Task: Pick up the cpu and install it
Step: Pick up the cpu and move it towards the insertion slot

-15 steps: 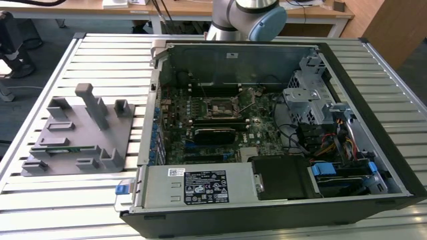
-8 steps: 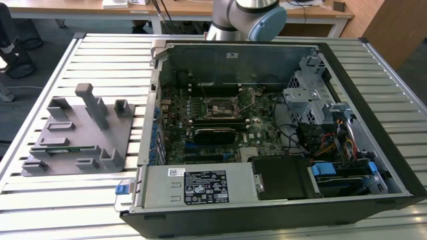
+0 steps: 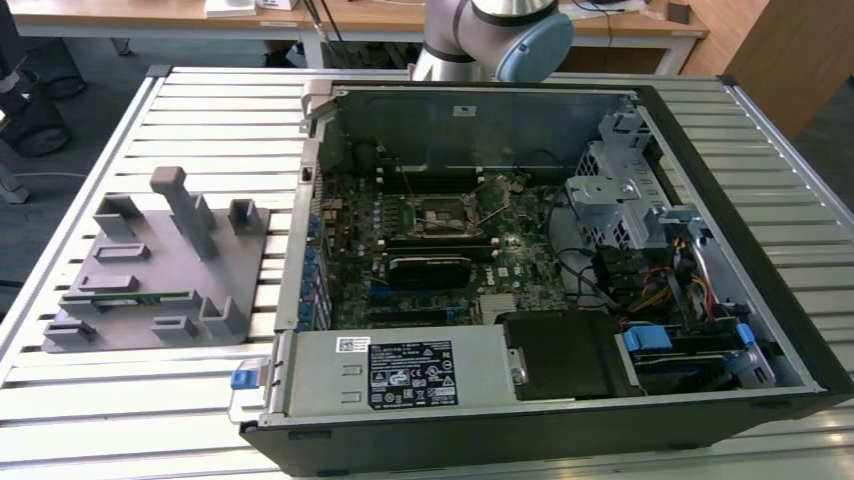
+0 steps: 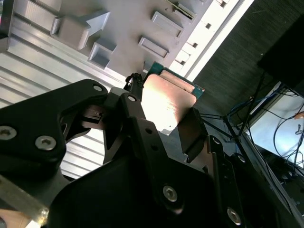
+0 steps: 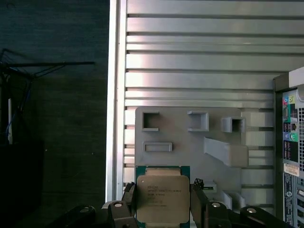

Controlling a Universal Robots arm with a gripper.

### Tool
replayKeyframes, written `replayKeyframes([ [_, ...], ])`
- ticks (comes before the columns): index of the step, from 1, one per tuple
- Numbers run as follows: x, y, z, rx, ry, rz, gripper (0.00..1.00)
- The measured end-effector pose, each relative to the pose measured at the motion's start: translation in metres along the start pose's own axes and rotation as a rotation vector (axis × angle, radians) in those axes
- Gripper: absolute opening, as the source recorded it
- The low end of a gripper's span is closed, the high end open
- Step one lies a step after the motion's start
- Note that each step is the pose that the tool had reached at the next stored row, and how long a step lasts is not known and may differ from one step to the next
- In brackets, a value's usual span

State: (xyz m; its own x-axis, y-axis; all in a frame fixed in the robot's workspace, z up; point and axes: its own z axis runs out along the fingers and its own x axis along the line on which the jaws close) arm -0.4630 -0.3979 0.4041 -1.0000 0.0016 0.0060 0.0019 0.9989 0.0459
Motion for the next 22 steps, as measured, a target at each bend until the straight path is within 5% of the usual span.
replayKeyframes([
  [22,-0.0194,0.0001,0.0020,-0.0005,0.0002,0.000,0.54],
])
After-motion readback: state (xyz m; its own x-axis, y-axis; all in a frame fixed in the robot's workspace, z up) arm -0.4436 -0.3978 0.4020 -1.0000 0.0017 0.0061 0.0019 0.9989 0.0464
